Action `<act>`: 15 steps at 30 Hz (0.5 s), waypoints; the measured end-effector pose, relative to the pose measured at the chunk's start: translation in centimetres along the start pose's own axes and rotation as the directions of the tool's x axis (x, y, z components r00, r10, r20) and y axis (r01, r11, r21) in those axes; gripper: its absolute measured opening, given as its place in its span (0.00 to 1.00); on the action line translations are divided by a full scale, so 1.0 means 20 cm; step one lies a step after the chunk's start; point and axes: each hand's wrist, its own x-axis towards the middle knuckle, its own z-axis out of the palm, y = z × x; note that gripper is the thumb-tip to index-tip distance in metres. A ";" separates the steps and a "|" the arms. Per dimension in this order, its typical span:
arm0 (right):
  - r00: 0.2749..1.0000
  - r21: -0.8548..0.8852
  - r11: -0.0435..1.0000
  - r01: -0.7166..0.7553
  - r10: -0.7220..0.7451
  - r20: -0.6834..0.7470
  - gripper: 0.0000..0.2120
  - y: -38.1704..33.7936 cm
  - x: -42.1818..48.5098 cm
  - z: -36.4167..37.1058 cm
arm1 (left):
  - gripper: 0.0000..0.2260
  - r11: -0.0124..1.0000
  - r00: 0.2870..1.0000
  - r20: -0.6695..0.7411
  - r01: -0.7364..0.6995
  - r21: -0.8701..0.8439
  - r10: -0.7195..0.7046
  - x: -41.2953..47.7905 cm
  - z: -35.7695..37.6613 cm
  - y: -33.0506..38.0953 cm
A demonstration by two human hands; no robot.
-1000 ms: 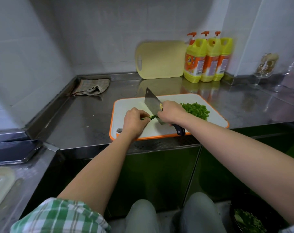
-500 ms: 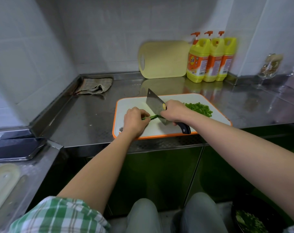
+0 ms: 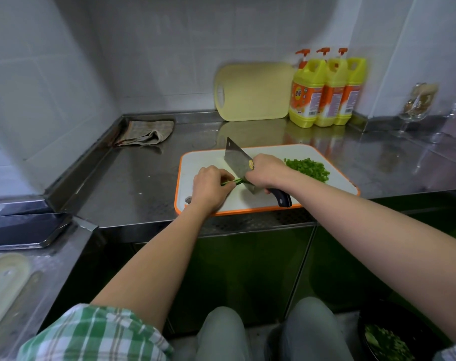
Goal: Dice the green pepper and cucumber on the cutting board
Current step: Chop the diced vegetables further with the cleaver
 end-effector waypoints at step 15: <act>1.000 0.060 0.998 0.023 -0.024 0.009 0.10 0.00 -0.02 -0.01 | 0.10 0.997 0.998 -0.018 0.056 0.058 -0.055 -0.02 -0.01 0.01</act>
